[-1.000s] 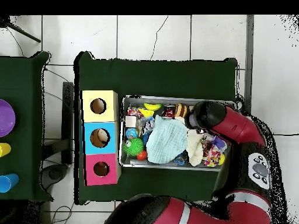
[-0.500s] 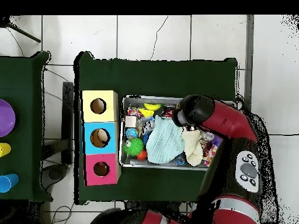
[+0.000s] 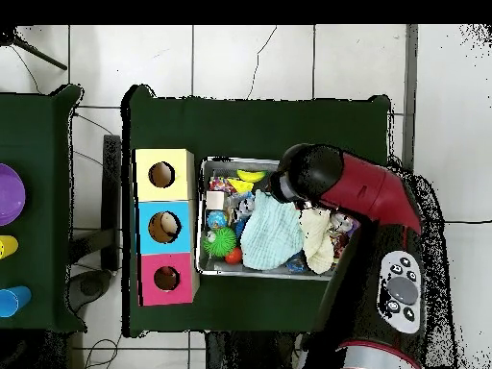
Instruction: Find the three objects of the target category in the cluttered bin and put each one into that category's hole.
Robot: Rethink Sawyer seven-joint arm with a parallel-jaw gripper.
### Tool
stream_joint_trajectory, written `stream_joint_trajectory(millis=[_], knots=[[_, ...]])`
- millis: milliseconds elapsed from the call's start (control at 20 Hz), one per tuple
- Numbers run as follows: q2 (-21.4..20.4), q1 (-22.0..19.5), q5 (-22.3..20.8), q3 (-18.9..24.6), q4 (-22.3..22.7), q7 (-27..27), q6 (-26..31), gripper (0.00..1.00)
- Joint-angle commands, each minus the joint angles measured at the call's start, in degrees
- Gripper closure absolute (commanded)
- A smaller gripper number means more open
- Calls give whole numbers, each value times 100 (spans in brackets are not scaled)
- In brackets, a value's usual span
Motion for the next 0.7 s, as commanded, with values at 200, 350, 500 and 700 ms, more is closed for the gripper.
stream_joint_trajectory(millis=[200, 350, 500, 700], knots=[[588, -830, -499, 837, -97, -1129, -469, 0], [678, -901, -650, 931, -242, -1208, -410, 0], [771, -839, -620, 971, -293, -847, -293, 0], [946, -769, -248, 1077, -164, -51, -227, 0]])
